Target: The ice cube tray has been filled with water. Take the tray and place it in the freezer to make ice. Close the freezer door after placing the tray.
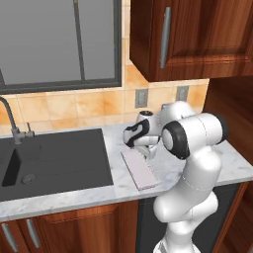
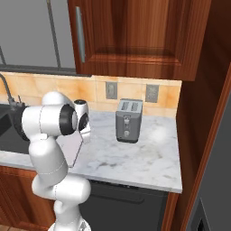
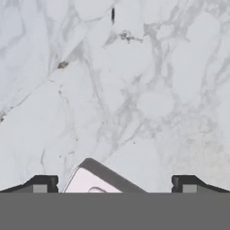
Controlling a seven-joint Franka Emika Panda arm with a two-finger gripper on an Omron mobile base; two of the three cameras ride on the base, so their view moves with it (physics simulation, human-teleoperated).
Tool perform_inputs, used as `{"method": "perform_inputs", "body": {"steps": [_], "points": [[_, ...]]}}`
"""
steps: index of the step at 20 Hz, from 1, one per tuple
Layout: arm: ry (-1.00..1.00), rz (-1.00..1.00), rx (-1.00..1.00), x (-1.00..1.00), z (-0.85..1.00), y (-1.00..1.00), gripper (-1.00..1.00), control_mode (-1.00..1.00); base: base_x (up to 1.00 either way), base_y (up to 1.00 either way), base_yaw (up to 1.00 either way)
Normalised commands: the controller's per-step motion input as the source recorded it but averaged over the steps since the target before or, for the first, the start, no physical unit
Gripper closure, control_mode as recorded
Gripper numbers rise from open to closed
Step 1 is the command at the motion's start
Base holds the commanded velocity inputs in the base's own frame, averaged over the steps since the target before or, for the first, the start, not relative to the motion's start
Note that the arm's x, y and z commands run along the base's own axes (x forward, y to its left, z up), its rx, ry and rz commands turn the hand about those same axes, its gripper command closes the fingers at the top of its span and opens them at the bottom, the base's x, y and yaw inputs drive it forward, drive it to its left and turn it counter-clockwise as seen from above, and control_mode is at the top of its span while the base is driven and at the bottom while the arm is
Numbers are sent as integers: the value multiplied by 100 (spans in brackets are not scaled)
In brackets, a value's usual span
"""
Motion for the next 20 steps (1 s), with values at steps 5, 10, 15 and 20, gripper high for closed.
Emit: {"method": "perform_inputs", "body": {"steps": [5,10,15,20], "points": [[19,-14,5,-30,-14,69,-100,-100,0,0,0],[18,-14,6,-34,-12,71,-100,-100,0,0,0],[14,-11,5,-49,-12,64,-100,-100,0,0,0],[8,-9,2,-61,-5,55,-100,-100,0,0,0]]}}
